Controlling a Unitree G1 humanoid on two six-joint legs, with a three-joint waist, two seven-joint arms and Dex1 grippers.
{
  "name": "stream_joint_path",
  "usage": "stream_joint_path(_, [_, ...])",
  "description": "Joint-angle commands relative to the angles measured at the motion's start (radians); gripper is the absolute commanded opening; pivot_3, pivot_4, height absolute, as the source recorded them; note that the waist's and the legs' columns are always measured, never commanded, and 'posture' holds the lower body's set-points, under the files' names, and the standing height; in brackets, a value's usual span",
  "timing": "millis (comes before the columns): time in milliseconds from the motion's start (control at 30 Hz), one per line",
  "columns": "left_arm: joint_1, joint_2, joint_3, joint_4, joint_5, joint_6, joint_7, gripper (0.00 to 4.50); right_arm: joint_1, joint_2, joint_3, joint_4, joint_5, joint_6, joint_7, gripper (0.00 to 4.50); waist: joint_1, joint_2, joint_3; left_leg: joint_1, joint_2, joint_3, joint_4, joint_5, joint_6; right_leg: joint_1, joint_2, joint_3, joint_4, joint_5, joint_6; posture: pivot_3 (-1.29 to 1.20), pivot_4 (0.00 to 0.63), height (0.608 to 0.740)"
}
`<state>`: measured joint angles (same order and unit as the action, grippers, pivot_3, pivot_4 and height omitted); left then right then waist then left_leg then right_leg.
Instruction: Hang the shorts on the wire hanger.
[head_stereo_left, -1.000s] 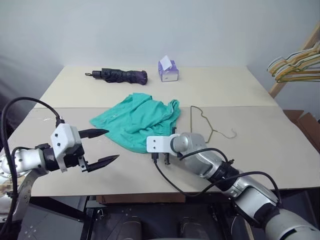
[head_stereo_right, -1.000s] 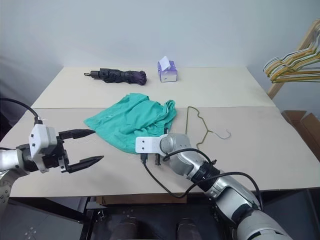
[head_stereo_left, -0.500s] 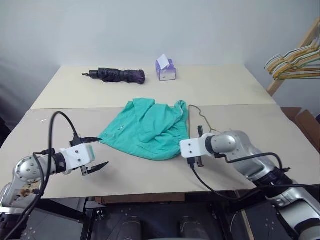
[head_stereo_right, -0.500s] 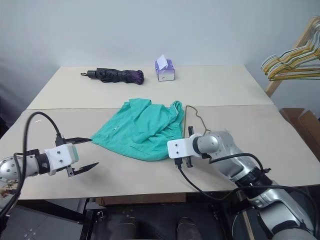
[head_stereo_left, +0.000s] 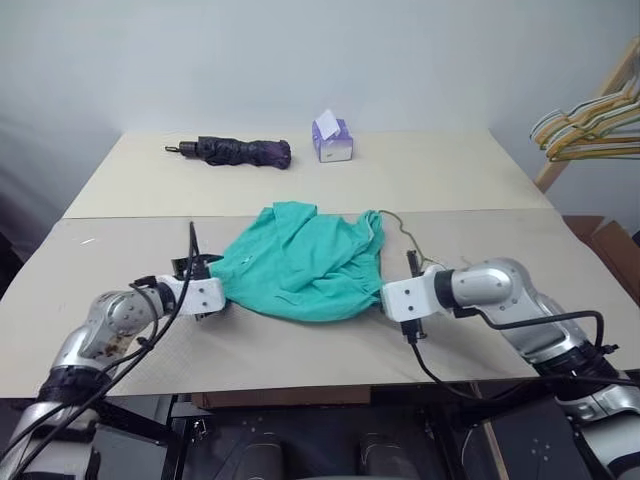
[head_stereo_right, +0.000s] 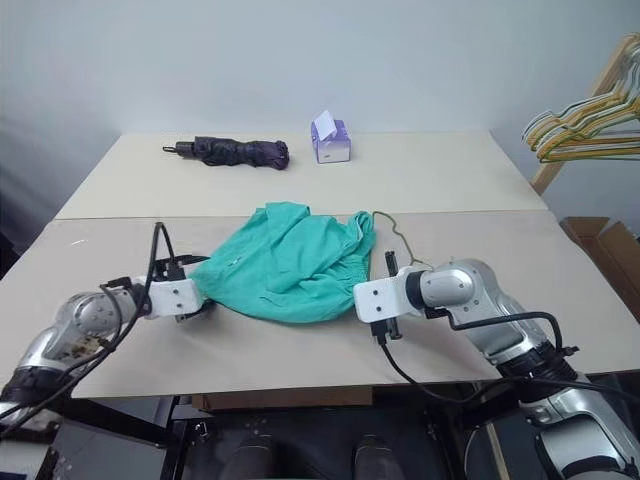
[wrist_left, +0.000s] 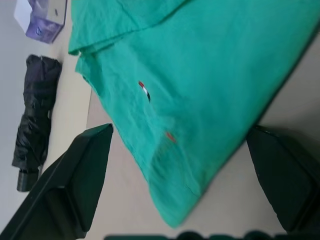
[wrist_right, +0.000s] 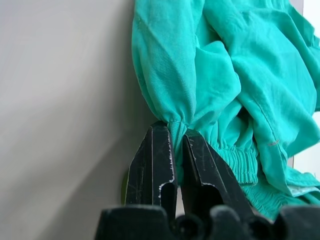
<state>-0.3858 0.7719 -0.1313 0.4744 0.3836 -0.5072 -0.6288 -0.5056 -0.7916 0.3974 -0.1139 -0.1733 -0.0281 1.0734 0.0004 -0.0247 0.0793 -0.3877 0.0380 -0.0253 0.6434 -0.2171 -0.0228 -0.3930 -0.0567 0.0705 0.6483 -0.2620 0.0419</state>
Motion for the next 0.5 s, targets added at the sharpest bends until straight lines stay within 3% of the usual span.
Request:
stream_joint_path(33, [-0.066, -0.025, -0.073, 0.134, 0.090, -0.008, 0.074, 4.32, -0.011, -0.018, -0.053, -0.019, 0.026, -0.026, 0.015, 0.00, 0.002, 0.002, -0.002, 0.001, 0.000, 0.000, 0.000, 0.000, 0.000, 0.001, 0.000, 0.000, 0.000, 0.000, 0.000, -0.02, 0.024, 0.740])
stream_joint_path(133, [-0.128, -0.049, -0.114, 0.238, 0.117, -0.031, 0.122, 3.59, -0.008, -0.017, -0.064, -0.023, 0.027, -0.025, 0.023, 0.00, -0.002, 0.004, -0.006, 0.005, 0.000, 0.000, 0.000, 0.000, 0.000, 0.005, 0.000, 0.000, 0.000, -0.001, 0.002, -0.03, 0.023, 0.740])
stream_joint_path(500, [-0.315, -0.127, -0.183, 0.468, 0.144, -0.079, 0.229, 0.03, 0.004, -0.016, -0.077, -0.032, 0.034, -0.020, 0.029, 0.00, -0.008, 0.005, -0.008, 0.003, -0.002, -0.001, 0.001, 0.000, 0.000, 0.004, -0.001, 0.000, 0.000, 0.000, 0.002, -0.04, 0.019, 0.740])
